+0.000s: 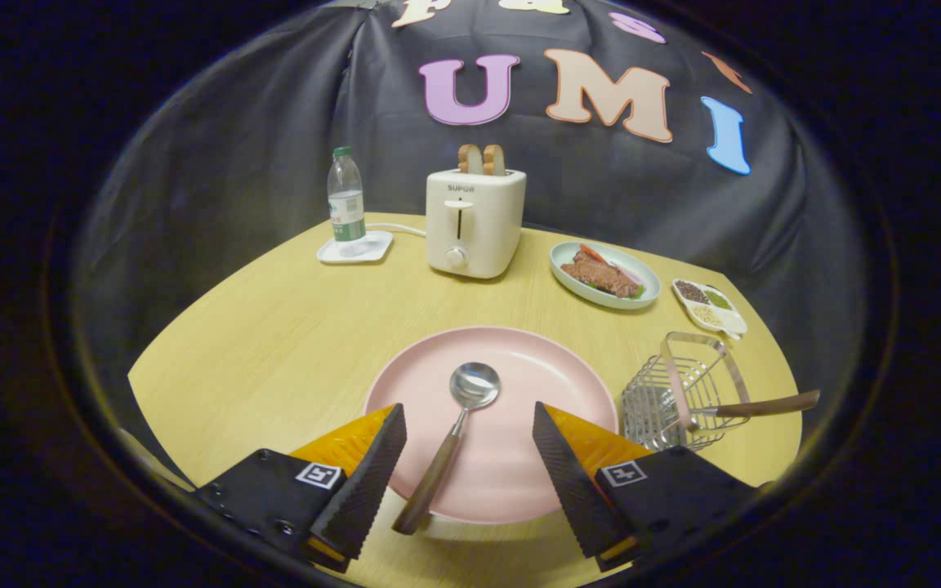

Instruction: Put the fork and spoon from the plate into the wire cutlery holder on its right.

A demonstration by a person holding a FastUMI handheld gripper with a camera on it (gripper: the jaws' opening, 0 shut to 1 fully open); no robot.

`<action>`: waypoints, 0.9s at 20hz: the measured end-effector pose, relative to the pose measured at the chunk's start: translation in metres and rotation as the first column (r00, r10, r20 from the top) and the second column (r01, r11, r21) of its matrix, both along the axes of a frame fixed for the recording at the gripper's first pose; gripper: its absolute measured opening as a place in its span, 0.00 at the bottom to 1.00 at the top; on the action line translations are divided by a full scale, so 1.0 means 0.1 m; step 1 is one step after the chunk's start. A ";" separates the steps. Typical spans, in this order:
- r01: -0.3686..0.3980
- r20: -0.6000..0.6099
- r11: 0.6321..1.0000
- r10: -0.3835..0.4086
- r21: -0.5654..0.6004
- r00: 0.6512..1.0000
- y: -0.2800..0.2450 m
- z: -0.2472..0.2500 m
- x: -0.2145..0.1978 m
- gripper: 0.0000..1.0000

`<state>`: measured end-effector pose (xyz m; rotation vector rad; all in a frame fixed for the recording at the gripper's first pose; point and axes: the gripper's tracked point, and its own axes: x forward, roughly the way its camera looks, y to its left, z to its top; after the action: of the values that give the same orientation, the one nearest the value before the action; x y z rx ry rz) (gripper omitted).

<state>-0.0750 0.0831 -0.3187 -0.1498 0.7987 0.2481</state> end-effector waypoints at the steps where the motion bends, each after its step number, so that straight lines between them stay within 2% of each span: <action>1: 0.001 -0.010 1.000 -0.001 -0.008 1.000 0.02 -0.04 -0.01 0.99; 9: 0.016 -0.113 0.997 -0.024 -0.073 0.993 0.01 -0.31 -0.09 0.54; 13: -0.002 -0.168 0.997 -0.011 -0.078 0.986 0.02 -0.37 -0.19 0.42; 18: 0.007 -0.174 0.994 -0.026 -0.111 0.984 -0.09 -0.35 -0.21 0.16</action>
<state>-0.0957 0.0743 -0.3538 -0.2270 0.9889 0.2035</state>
